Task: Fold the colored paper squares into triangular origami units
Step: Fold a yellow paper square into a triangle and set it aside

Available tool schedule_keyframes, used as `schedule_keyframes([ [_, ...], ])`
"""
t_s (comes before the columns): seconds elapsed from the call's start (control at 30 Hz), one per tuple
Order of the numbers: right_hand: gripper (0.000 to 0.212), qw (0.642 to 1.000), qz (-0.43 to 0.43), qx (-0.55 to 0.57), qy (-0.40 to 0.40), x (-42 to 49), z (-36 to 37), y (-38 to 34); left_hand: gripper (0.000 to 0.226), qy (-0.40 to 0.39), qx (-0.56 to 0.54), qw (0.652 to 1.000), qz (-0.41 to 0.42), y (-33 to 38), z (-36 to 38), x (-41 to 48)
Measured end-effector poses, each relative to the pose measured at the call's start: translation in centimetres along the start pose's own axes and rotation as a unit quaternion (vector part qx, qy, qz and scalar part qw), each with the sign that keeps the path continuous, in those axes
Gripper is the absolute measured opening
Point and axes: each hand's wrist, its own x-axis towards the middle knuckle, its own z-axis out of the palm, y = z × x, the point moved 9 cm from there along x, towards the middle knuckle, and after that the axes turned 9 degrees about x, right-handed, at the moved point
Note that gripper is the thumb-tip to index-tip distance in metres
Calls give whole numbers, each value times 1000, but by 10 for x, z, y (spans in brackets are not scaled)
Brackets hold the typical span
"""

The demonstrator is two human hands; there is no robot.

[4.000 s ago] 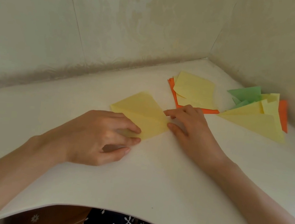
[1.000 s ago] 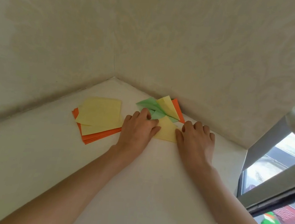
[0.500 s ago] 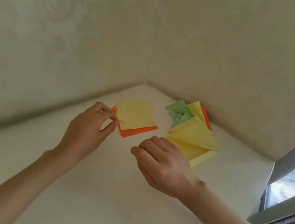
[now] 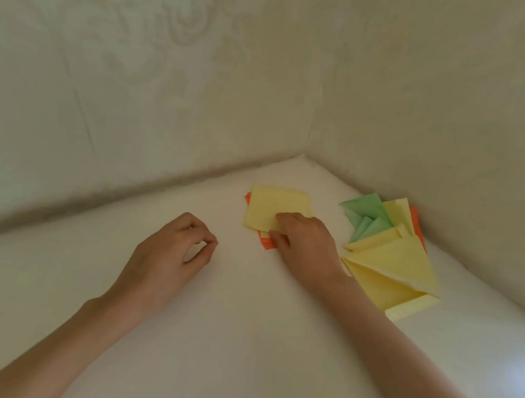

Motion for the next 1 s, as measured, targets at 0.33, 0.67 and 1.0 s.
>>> schedule_keyframes([
  [0.33, 26, 957, -49, 226, 173, -16, -71, -35, 74, 41, -169, 982, -80, -1, -17, 6],
  [0.67, 19, 923, 45, 380, 36, -35, -48, -27, 11, 3, -279, 954, -113, 5, -16, 17],
  [1.0, 31, 943, 174, 257, 122, -124, -101, 145, 10, -72, -321, 939, -97, 25, 15, 12],
])
